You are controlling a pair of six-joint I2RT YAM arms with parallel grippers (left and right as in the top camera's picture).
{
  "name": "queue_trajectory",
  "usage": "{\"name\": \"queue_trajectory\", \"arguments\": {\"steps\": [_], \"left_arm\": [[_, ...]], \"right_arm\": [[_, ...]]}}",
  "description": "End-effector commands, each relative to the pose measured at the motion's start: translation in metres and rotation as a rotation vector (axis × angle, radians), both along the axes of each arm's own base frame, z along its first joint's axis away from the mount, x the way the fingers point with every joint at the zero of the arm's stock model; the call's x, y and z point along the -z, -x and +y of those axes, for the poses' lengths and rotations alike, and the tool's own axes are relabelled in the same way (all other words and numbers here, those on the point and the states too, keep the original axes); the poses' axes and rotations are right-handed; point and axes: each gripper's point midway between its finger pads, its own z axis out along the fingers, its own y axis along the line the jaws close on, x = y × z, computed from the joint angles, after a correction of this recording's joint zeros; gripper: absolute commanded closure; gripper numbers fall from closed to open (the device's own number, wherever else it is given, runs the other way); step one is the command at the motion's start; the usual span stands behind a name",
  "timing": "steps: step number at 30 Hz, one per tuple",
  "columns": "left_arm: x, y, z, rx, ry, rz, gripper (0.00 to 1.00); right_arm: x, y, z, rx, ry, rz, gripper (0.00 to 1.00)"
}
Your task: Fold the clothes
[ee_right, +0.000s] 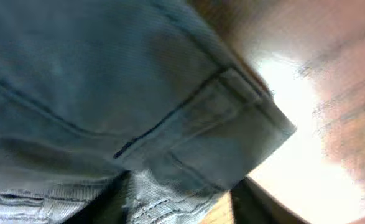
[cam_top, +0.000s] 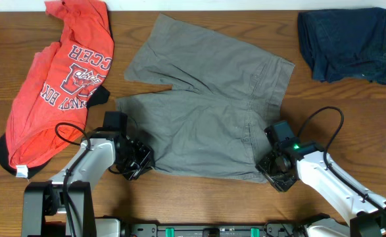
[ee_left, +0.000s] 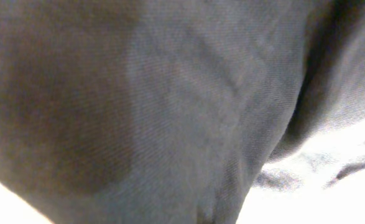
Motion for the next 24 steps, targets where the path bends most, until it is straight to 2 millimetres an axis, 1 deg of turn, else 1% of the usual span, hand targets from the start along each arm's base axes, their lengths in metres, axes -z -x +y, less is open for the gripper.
{"name": "queue_trajectory", "arguments": {"steps": [1, 3, 7, 9, 12, 15, 16, 18, 20, 24], "left_arm": [[0.011, -0.002, 0.015, 0.013, -0.085, -0.008, 0.94], [0.01, -0.005, 0.015, 0.012, -0.085, -0.018, 0.94], [-0.003, -0.021, 0.015, 0.041, -0.084, -0.085, 0.95], [-0.014, -0.033, 0.014, 0.053, -0.085, -0.142, 0.94], [-0.037, -0.049, 0.014, 0.085, -0.09, -0.248, 0.94], [-0.065, -0.067, 0.014, 0.11, -0.099, -0.38, 0.94], [-0.079, -0.075, 0.014, 0.12, -0.104, -0.448, 0.94], [-0.1, -0.084, 0.014, 0.132, -0.112, -0.536, 0.94], [-0.121, -0.091, 0.014, 0.129, -0.122, -0.621, 0.94], [-0.164, -0.1, 0.021, 0.11, -0.173, -0.798, 0.94]], "right_arm": [[0.005, -0.005, -0.008, -0.066, 0.056, -0.032, 0.77], [0.004, -0.008, -0.009, -0.079, 0.053, -0.043, 0.98], [-0.005, -0.021, -0.014, -0.139, 0.047, -0.074, 0.99], [-0.016, -0.031, -0.02, -0.163, 0.047, -0.094, 0.99], [-0.04, -0.05, -0.032, -0.197, 0.051, -0.134, 0.99], [-0.065, -0.068, -0.043, -0.216, 0.059, -0.177, 0.99], [-0.079, -0.076, -0.048, -0.232, 0.06, -0.202, 0.99], [-0.097, -0.086, -0.053, -0.25, 0.068, -0.23, 0.99], [-0.117, -0.096, -0.057, -0.278, 0.077, -0.265, 0.99], [-0.152, -0.111, -0.057, -0.336, 0.092, -0.332, 0.99]]}}
